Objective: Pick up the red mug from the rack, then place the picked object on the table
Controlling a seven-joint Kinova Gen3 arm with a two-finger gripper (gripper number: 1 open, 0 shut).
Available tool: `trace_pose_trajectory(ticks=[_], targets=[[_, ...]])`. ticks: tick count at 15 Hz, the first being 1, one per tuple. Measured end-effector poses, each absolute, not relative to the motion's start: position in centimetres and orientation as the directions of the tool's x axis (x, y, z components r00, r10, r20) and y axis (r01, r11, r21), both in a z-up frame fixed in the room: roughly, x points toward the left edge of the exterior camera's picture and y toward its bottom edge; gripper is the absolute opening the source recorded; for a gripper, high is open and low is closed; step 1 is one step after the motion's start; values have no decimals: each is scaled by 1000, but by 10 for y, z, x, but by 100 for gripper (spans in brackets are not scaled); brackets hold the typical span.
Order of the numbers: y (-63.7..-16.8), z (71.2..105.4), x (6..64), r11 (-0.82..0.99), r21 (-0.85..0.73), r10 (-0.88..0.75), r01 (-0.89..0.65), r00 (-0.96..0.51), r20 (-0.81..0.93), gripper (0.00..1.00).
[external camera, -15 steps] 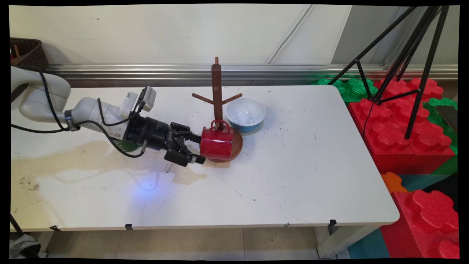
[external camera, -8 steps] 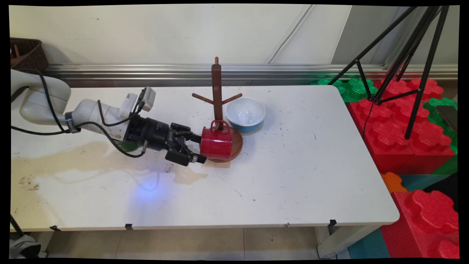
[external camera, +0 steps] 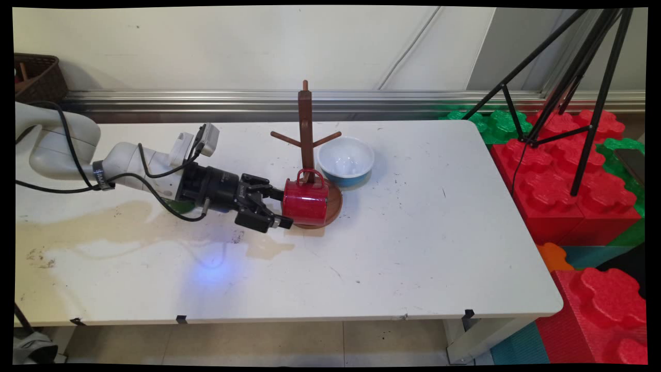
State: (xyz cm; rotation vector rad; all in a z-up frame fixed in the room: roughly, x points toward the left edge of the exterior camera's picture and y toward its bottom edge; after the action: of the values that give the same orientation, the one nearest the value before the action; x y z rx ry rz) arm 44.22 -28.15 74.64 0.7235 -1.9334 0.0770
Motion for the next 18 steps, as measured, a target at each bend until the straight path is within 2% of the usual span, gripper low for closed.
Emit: trace_pose_trajectory(ticks=[4, 5, 18], targets=[[-281, 745, 441, 811, 266, -456, -521, -279, 845, 100], [-280, 745, 441, 810, 269, -458, -522, -275, 845, 0], [-275, 746, 446, 799, 290, -475, -526, -258, 841, 0]])
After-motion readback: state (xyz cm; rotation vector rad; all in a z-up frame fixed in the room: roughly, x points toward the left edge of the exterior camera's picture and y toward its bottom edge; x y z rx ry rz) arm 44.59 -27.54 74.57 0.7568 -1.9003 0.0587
